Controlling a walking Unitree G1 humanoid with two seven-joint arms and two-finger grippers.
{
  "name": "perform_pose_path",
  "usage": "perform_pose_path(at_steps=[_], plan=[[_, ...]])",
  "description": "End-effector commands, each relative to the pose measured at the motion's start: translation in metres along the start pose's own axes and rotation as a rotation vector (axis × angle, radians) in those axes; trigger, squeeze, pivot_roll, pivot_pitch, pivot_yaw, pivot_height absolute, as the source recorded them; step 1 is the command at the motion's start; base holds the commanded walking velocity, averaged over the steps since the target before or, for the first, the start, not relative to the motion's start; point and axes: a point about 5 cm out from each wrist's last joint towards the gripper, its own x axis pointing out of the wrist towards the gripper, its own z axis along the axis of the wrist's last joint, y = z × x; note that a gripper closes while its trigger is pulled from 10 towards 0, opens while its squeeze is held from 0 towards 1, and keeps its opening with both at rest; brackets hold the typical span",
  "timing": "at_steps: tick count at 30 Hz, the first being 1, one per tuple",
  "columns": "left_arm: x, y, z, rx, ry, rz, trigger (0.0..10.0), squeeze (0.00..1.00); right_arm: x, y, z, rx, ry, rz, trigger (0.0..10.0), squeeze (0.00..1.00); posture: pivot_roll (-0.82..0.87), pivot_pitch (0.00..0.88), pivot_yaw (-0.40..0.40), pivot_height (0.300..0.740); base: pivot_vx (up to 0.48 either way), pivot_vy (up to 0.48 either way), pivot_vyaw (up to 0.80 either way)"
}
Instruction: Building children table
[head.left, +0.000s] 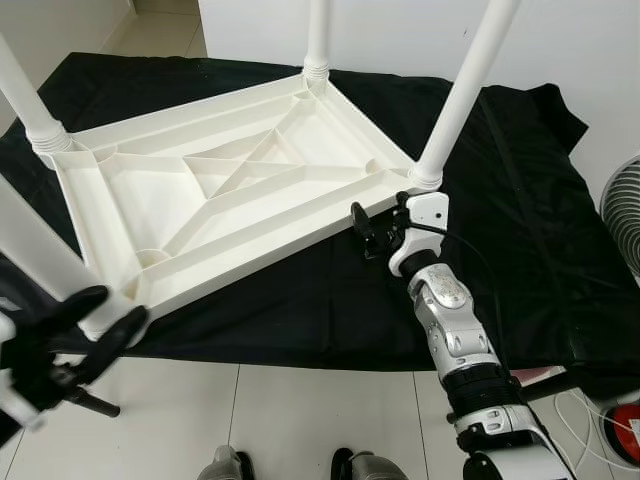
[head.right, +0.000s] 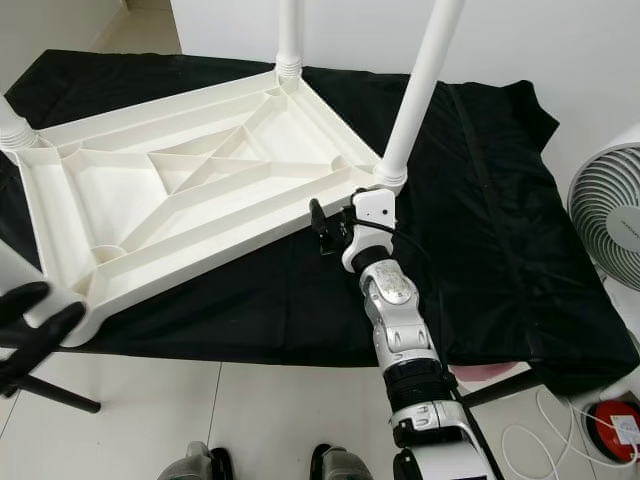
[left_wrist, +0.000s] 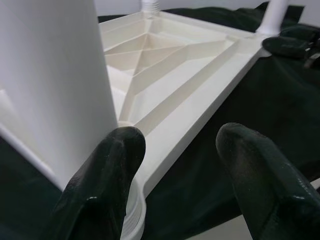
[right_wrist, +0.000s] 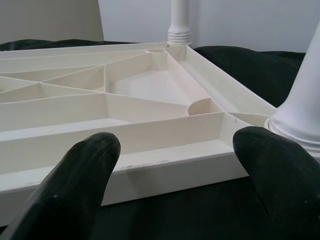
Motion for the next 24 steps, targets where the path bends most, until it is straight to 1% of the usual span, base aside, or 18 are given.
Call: perform_pose_path(at_steps=[1,3,4,7,10,11,12,13,14,16,17,18,19,20,21,22,24], plan=[[-0.011,0.009,-0.001,0.009,0.012,0.062,10.0,0.0,0.0,-0.002,-0.001,0.002,-0.002,-0.005,10.0,0.0,0.05,0.15,-0.023,0.74,0.0,0.0,0.0],[-0.027,0.021,-0.005,0.012,0.056,0.114,10.0,0.0,0.001,-0.002,-0.001,0.002,-0.004,-0.002,10.0,0.0,0.05,0.148,-0.026,0.74,0.0,0.0,0.0],[-0.027,0.021,-0.005,0.012,0.056,0.114,10.0,0.0,0.001,-0.002,-0.001,0.002,-0.004,-0.002,10.0,0.0,0.05,0.148,-0.026,0.74,0.0,0.0,0.0],[-0.041,0.031,-0.011,0.015,0.109,0.155,10.0,0.0,0.002,-0.001,-0.002,0.003,-0.006,0.002,10.0,0.0,0.05,0.148,-0.026,0.74,0.0,0.0,0.0],[-0.044,0.035,-0.014,0.009,0.13,0.171,10.0,0.0,0.002,-0.001,-0.002,0.003,-0.007,0.003,10.0,0.0,0.05,0.148,-0.026,0.74,0.0,0.0,0.0],[-0.055,0.043,-0.021,0.01,0.178,0.212,10.0,0.0,0.003,-0.001,-0.002,0.004,-0.009,0.004,10.0,0.0,0.05,0.148,-0.026,0.74,0.0,0.0,0.0],[-0.06,0.048,-0.024,0.021,0.203,0.241,10.0,0.0,0.003,-0.001,-0.002,0.005,-0.01,0.003,10.0,0.0,0.05,0.148,-0.026,0.74,0.0,0.0,0.0],[-0.06,0.048,-0.024,0.021,0.203,0.241,10.0,0.0,0.003,-0.001,-0.002,0.005,-0.01,0.003,10.0,0.0,0.05,0.148,-0.026,0.74,0.0,0.0,0.0],[-0.063,0.054,-0.026,0.034,0.217,0.278,10.0,0.0,0.003,-0.001,-0.002,0.005,-0.011,0.002,10.0,0.0,0.05,0.148,-0.026,0.74,0.0,0.0,0.0],[-0.071,0.067,-0.031,0.042,0.25,0.355,10.0,0.0,0.003,-0.001,-0.002,0.005,-0.012,0.001,10.0,0.0,0.05,0.148,-0.026,0.74,0.0,0.0,0.0],[-0.073,0.078,-0.033,0.054,0.261,0.425,10.0,0.0,0.003,-0.001,-0.002,0.006,-0.013,0.0,10.0,0.0,0.05,0.144,-0.028,0.74,0.0,0.0,0.0],[-0.073,0.078,-0.033,0.054,0.261,0.425,10.0,0.0,0.003,-0.001,-0.002,0.006,-0.013,0.0,10.0,0.0,0.05,0.144,-0.028,0.74,0.0,0.0,0.0],[-0.074,0.086,-0.036,0.06,0.272,0.475,10.0,0.0,0.003,-0.001,-0.002,0.006,-0.013,0.0,10.0,0.0,0.05,0.142,-0.029,0.74,0.0,0.0,0.0],[-0.071,0.093,-0.036,0.082,0.276,0.53,10.0,0.0,0.003,-0.001,-0.002,0.007,-0.014,0.0,10.0,0.0,0.05,0.142,-0.029,0.74,0.0,0.0,0.0],[-0.069,0.098,-0.037,0.097,0.275,0.56,10.0,0.0,0.003,0.0,-0.002,0.008,-0.015,0.0,10.0,0.0,0.05,0.142,-0.029,0.74,0.0,0.0,0.0],[-0.061,0.103,-0.037,0.09,0.262,0.606,10.0,0.0,0.004,0.0,-0.002,0.009,-0.016,0.0,10.0,0.0,0.05,0.142,-0.03,0.74,0.0,0.0,0.0],[-0.051,0.109,-0.037,0.079,0.237,0.654,10.0,0.0,0.004,0.001,-0.002,0.011,-0.018,0.0,10.0,0.0,0.05,0.142,-0.03,0.74,0.0,0.0,0.0]])
